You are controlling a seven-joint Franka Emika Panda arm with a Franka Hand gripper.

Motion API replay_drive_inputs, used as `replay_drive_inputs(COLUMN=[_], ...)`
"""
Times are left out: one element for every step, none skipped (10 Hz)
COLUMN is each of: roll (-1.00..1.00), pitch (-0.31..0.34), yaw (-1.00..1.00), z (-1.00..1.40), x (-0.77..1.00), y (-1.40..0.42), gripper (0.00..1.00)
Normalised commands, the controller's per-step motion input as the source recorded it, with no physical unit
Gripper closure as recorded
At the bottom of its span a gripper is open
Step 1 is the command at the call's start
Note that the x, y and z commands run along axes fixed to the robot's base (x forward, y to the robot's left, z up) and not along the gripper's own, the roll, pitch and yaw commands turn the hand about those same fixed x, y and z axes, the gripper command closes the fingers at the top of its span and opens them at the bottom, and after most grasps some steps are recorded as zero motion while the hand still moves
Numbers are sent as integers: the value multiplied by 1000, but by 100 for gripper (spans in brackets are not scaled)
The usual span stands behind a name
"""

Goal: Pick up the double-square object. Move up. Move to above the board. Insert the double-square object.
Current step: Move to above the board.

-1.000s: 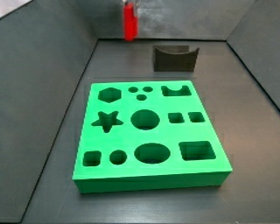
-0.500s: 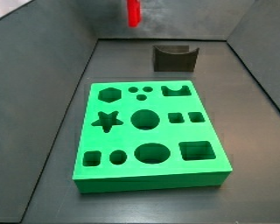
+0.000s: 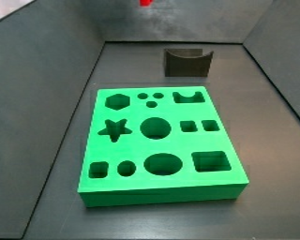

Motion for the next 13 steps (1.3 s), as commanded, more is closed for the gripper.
replay_drive_inputs(roll=[-49, -49, -149, -129, -50, -6, 22, 27, 17, 7, -4, -12, -12], pitch=[74, 74, 693, 675, 547, 320, 180, 92, 42, 16, 16, 17, 24], yaw=[9, 9, 842, 806, 608, 324, 173, 78, 41, 26, 16, 9, 7], z=[292, 177, 166, 169, 178, 172, 172, 178, 180, 181, 185, 191, 195], x=[24, 22, 24, 25, 27, 29, 30, 28, 26, 27, 27, 27, 30], y=[-7, -6, -1000, -1000, -1000, -1000, -1000, -1000, -1000, -1000, -1000, -1000, -1000], gripper=[100, 100, 100, 100, 100, 100, 100, 100, 100, 100, 100, 100, 100])
